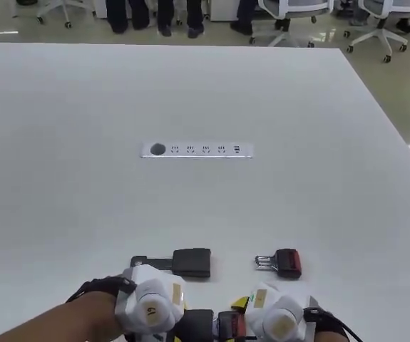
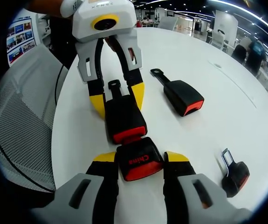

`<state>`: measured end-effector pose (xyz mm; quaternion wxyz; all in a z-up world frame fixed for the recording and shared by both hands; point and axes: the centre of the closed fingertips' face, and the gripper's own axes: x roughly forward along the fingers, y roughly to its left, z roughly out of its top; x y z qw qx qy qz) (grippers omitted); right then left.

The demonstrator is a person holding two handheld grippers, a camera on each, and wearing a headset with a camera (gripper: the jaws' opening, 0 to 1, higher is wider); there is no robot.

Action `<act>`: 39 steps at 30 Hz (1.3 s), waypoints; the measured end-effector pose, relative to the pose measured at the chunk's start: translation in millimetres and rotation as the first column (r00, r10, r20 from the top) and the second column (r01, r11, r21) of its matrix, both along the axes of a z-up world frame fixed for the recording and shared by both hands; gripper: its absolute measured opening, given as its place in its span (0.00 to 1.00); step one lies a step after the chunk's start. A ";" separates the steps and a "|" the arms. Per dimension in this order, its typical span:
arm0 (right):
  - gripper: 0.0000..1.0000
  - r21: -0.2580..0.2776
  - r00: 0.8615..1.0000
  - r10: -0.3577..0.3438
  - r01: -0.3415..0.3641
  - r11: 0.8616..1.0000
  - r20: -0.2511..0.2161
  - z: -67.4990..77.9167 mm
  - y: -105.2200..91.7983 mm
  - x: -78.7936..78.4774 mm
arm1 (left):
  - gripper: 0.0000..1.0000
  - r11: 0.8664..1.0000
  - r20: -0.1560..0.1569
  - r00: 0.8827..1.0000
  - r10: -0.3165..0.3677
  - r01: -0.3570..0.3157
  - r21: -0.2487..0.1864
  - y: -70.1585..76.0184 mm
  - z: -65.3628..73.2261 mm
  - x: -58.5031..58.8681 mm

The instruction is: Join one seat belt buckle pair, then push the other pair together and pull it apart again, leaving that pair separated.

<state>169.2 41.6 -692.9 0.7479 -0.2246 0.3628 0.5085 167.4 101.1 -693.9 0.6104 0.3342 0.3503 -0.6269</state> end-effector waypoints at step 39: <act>0.34 0.078 0.997 0.054 -0.058 0.995 0.056 -1.9 -2.2 -1.3 | 0.33 0.998 0.002 1.000 0.016 -0.015 -0.057 0.6 2.5 -4.9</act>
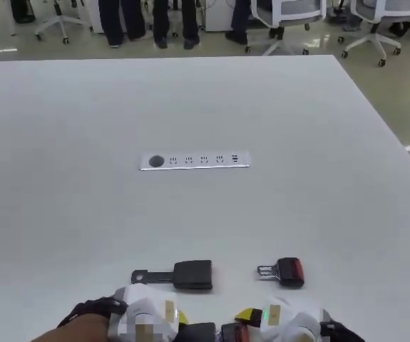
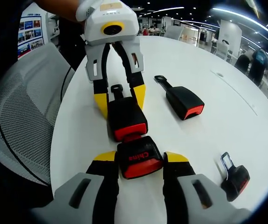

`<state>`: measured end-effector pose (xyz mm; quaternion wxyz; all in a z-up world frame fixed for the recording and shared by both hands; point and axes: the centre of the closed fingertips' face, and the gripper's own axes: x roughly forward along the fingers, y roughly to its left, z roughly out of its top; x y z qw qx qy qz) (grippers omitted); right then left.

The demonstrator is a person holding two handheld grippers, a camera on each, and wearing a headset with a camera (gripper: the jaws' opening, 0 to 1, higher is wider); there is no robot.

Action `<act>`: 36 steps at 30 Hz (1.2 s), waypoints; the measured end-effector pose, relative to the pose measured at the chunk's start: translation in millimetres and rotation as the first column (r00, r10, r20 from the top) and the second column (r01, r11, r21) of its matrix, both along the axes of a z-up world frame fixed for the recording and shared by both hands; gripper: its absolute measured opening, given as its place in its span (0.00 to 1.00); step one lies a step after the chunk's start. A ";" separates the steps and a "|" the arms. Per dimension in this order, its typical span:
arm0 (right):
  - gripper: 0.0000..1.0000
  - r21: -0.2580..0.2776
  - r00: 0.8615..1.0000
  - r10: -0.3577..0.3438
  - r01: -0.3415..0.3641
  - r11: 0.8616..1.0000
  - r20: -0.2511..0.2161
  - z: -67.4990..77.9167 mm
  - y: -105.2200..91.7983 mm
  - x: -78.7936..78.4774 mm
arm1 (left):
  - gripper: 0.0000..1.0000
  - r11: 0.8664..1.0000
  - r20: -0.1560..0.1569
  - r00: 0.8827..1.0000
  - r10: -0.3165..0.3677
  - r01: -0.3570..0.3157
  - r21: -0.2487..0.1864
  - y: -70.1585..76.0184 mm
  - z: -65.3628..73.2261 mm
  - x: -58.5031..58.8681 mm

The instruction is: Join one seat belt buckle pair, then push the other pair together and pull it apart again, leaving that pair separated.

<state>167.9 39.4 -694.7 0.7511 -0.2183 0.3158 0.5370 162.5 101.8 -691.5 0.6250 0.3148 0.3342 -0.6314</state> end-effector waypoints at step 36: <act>0.33 0.089 0.999 -0.048 0.047 0.995 0.008 10.9 -1.5 -5.8 | 0.32 0.997 -0.014 1.000 -0.026 0.025 -0.069 -0.8 -0.2 0.4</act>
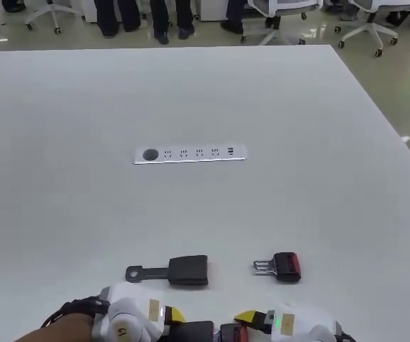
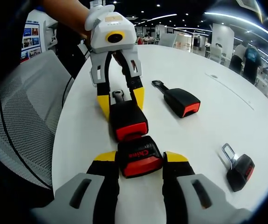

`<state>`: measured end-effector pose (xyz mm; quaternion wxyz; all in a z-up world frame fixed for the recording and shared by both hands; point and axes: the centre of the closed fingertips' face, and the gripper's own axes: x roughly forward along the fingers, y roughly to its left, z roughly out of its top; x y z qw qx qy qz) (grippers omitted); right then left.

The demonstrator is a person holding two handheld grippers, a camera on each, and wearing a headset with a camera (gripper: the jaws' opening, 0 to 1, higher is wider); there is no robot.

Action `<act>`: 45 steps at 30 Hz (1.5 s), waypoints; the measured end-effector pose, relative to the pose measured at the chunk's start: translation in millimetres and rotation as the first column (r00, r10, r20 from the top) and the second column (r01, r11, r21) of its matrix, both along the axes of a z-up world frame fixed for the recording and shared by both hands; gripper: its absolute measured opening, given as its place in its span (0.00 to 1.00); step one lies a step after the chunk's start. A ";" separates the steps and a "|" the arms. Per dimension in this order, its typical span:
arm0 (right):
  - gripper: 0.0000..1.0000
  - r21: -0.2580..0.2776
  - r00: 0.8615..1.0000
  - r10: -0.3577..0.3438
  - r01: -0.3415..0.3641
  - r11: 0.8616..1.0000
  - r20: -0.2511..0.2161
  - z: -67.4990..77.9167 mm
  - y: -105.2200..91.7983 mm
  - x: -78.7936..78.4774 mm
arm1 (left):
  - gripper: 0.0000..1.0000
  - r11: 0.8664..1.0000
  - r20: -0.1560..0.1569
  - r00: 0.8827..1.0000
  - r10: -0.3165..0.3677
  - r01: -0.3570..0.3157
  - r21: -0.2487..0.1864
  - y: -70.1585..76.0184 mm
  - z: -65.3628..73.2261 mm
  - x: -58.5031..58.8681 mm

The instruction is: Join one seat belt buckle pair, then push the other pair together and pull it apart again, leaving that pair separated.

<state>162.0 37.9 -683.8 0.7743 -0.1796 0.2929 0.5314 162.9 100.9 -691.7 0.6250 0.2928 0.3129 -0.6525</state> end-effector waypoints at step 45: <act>0.73 0.017 0.979 -0.199 0.199 0.980 0.039 28.6 -38.3 22.4 | 0.77 0.957 -0.022 0.957 0.289 -0.289 -0.031 -9.3 38.1 15.1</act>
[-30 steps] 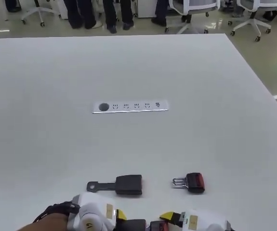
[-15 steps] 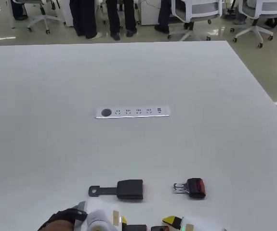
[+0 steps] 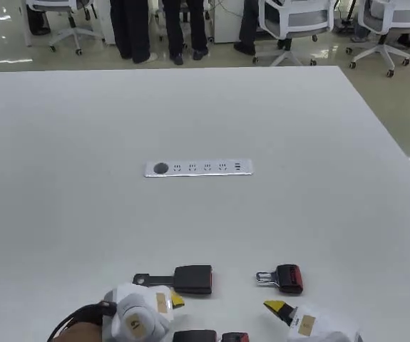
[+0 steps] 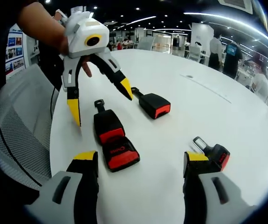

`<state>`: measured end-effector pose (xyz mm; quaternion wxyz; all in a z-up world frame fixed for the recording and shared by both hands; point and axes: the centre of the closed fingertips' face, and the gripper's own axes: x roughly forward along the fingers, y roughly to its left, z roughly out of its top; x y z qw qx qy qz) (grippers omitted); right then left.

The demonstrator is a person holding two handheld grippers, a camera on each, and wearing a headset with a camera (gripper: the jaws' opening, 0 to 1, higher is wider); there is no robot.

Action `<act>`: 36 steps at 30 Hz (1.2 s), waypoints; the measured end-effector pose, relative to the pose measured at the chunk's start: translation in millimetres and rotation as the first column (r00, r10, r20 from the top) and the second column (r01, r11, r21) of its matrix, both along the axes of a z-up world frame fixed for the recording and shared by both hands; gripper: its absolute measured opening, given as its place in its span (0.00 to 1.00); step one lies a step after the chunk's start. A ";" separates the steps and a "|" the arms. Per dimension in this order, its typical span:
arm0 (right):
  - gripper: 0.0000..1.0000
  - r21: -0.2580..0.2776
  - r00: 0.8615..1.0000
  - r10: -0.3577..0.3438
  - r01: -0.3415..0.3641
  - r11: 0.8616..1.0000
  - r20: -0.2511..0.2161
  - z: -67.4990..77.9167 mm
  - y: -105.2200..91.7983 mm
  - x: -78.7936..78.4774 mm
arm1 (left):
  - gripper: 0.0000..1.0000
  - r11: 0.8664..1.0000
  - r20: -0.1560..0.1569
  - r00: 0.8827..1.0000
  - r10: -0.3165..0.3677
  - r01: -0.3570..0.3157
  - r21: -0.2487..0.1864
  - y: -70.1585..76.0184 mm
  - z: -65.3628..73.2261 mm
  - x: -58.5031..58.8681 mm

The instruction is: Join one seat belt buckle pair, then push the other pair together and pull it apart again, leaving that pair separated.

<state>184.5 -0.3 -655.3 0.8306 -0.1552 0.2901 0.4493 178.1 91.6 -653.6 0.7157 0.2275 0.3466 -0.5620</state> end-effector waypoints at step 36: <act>0.81 0.052 0.995 0.071 -0.067 0.996 -0.070 19.2 -68.8 80.6 | 0.82 1.000 0.054 0.998 0.021 -0.019 -0.023 15.7 30.5 80.2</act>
